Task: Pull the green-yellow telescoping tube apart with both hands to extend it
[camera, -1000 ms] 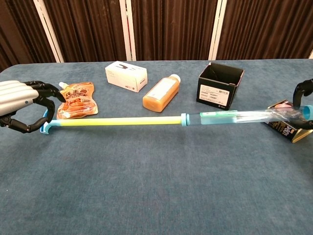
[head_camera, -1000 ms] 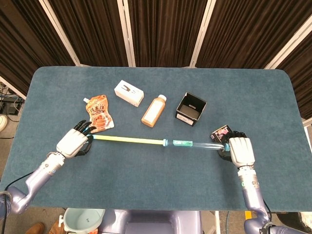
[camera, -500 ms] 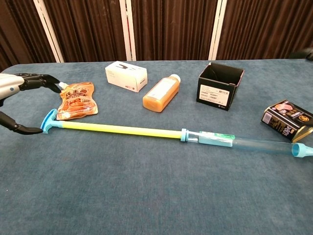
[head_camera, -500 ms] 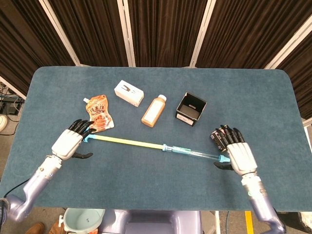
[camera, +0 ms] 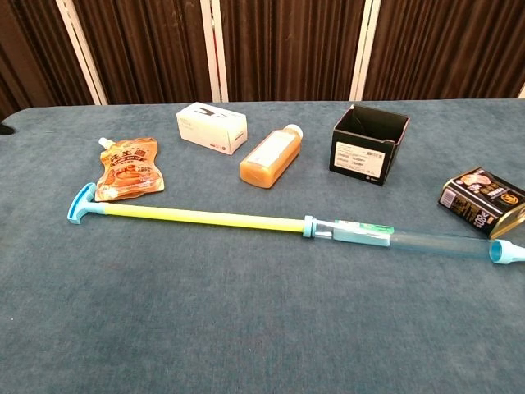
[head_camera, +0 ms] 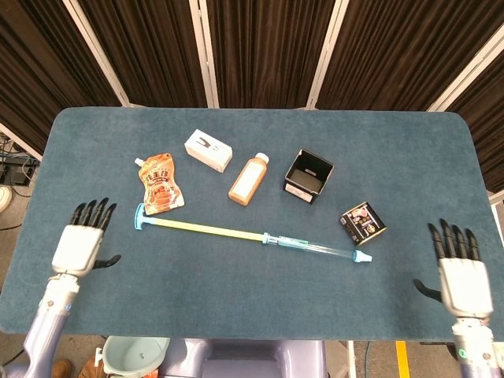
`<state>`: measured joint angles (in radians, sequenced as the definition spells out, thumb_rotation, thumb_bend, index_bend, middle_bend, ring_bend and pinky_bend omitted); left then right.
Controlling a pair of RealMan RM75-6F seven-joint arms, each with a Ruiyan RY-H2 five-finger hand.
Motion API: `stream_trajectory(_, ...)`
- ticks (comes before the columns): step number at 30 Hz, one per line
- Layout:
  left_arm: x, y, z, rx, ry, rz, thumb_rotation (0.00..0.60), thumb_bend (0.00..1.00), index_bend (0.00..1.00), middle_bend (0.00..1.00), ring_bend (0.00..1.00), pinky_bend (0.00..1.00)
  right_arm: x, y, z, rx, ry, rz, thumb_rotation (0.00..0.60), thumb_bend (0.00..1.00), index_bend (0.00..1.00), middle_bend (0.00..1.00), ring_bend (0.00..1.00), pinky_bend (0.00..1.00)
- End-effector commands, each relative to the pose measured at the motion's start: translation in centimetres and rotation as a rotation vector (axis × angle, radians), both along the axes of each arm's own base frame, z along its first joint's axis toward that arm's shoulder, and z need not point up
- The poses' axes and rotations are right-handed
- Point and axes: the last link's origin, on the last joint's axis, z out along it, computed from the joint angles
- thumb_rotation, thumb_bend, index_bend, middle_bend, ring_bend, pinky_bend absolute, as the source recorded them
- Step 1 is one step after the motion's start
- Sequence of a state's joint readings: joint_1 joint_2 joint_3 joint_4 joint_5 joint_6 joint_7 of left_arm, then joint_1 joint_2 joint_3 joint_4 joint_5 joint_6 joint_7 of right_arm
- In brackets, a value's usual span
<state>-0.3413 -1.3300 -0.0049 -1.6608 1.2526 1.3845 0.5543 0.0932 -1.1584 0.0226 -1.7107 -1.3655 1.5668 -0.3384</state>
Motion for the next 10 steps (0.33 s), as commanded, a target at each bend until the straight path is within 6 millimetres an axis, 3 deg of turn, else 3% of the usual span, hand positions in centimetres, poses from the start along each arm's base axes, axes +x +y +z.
stream_trajectory(1, -1.14, -3.41, 1.93, 0.110, -0.164, 0.069, 0.600, 0.11, 0.00, 0.00, 0.01, 0.08, -2.10, 1.94, 1.40, -0.081, -0.104, 0.004, 0.600, 0.00, 0.00, 0.00, 0.00, 0.00)
stream_trajectory(10, -1.64, -3.62, 1.99, 0.080, -0.149, 0.029, 0.600, 0.13, 0.00, 0.00, 0.01, 0.08, -1.52, 2.72, 1.47, -0.100, -0.104, 0.061, 0.600, 0.00, 0.00, 0.00, 0.00, 0.00)
